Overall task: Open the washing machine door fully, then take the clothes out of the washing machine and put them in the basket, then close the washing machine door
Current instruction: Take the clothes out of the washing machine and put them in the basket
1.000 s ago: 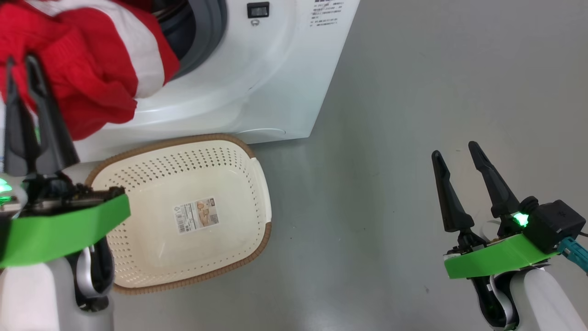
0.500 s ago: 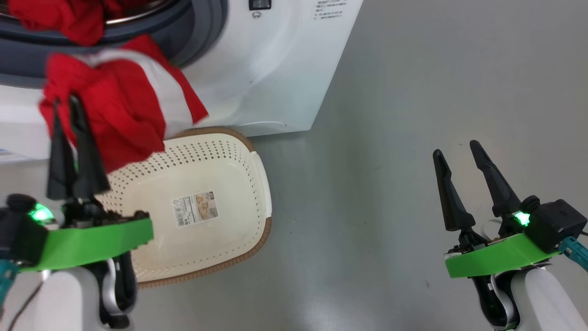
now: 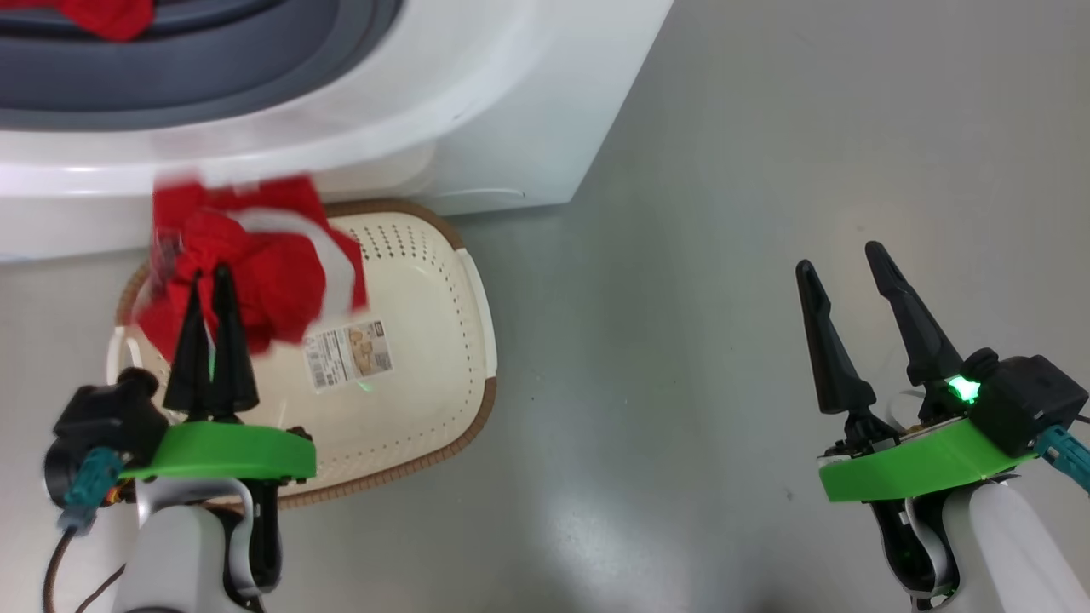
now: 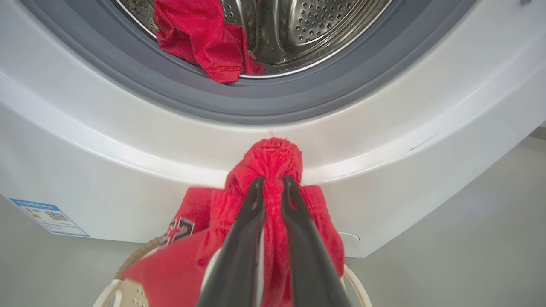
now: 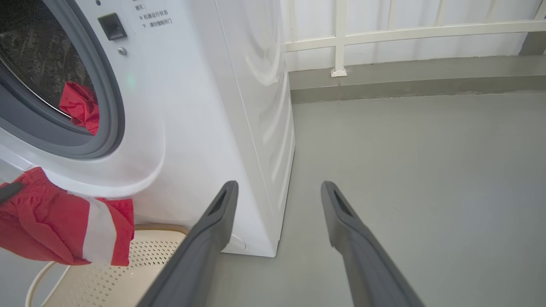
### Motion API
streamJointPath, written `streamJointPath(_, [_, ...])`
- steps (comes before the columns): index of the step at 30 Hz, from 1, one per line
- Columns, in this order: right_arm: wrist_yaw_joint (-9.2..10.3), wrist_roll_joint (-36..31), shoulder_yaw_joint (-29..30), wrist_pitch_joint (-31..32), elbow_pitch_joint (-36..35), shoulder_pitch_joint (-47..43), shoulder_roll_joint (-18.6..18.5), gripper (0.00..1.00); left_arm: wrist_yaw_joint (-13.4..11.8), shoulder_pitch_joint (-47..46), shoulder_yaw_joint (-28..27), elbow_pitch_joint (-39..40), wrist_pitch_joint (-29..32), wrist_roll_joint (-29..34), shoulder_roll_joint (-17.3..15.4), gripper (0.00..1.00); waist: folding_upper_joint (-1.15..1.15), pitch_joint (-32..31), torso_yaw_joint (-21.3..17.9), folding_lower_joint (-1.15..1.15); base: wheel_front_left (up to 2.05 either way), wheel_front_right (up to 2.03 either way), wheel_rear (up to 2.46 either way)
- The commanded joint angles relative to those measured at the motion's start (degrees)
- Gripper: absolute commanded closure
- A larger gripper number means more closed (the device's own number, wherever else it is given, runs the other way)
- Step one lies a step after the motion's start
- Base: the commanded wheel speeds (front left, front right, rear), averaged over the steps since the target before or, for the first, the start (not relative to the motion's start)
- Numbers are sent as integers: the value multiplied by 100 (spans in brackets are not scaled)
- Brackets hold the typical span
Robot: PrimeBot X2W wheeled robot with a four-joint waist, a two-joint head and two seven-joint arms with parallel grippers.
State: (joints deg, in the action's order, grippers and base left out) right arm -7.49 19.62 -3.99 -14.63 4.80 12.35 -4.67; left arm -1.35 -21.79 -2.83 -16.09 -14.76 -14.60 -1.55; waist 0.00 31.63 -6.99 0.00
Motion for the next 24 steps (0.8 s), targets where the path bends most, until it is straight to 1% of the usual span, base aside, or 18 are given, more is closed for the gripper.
streamJointPath(1, [0,-3,-106,-37,-147,76,3,0,53,-68,-133,95,-24,47,-133,100,0,117,-32,0,0,0,0])
streamJointPath(16, [0,23,-95,-37,-265,399,14,0,281,-957,-56,-1779,-24,367,-132,100,0,1000,-36,0,0,0,0])
streamJointPath(24, [0,21,-134,-37,-344,537,-43,0,256,-1474,74,-2524,-24,490,-132,100,0,1447,-21,0,0,0,0])
